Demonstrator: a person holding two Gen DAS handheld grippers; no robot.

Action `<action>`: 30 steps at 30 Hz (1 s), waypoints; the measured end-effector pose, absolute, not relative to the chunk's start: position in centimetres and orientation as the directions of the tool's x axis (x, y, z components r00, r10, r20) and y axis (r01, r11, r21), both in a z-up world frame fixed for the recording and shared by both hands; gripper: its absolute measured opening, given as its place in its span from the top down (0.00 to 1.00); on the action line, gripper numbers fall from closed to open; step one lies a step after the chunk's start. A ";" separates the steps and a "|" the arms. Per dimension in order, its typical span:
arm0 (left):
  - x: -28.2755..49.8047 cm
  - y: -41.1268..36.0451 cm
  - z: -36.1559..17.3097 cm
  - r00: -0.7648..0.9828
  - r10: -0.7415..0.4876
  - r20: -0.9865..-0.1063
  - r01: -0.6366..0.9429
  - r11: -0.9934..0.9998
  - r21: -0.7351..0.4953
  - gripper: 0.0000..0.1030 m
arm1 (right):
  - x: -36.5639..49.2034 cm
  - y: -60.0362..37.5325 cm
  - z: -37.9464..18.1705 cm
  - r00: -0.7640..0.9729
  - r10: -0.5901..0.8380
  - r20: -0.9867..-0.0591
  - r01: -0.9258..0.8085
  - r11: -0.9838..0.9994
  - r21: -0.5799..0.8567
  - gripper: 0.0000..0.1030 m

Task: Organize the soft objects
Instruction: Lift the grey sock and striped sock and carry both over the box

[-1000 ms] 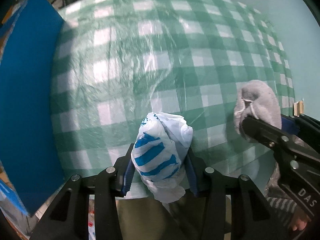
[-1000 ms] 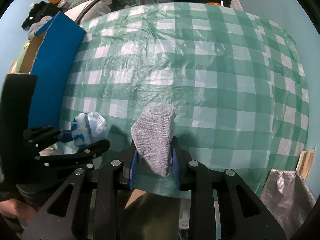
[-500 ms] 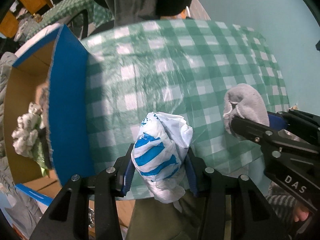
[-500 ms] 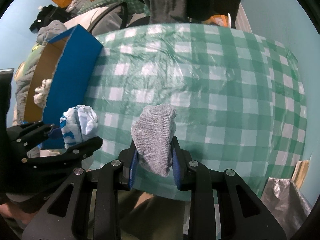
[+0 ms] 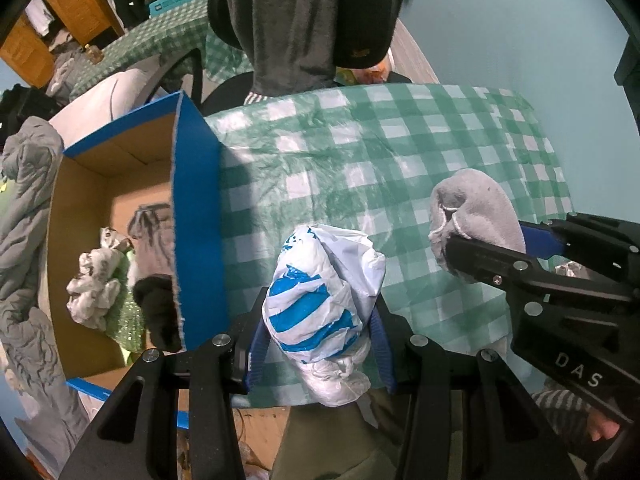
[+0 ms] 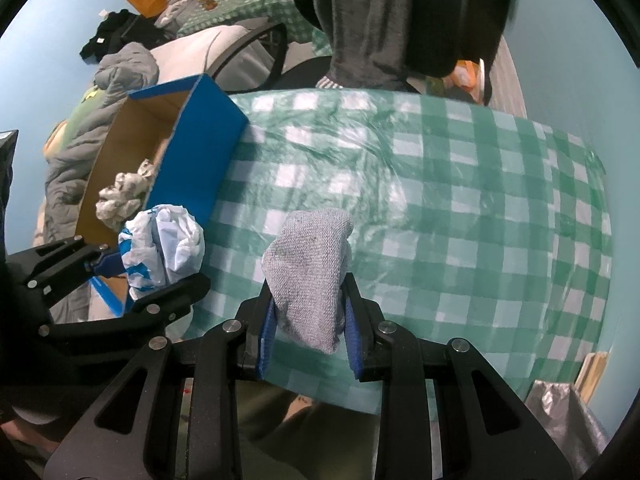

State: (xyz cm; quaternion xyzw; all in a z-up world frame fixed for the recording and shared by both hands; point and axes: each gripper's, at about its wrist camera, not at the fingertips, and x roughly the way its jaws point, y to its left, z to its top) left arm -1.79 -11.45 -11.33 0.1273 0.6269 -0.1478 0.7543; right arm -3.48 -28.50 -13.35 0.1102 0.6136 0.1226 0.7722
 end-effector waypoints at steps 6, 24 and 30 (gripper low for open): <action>-1.2 -9.2 -10.6 0.179 -0.063 -0.982 0.340 0.941 0.001 0.55 | -2.5 -26.9 -12.2 0.225 0.339 -0.913 -0.090 0.941 0.327 0.73; 0.8 -0.7 -7.7 0.235 -0.025 -0.972 0.172 0.985 0.016 0.55 | 0.6 -18.3 -10.1 0.211 0.395 -0.894 -0.255 0.905 0.340 0.73; 1.3 2.7 -7.8 0.236 -0.004 -0.972 0.111 0.994 0.023 0.55 | 1.7 -15.4 -9.9 0.201 0.413 -0.888 -0.289 0.891 0.350 0.73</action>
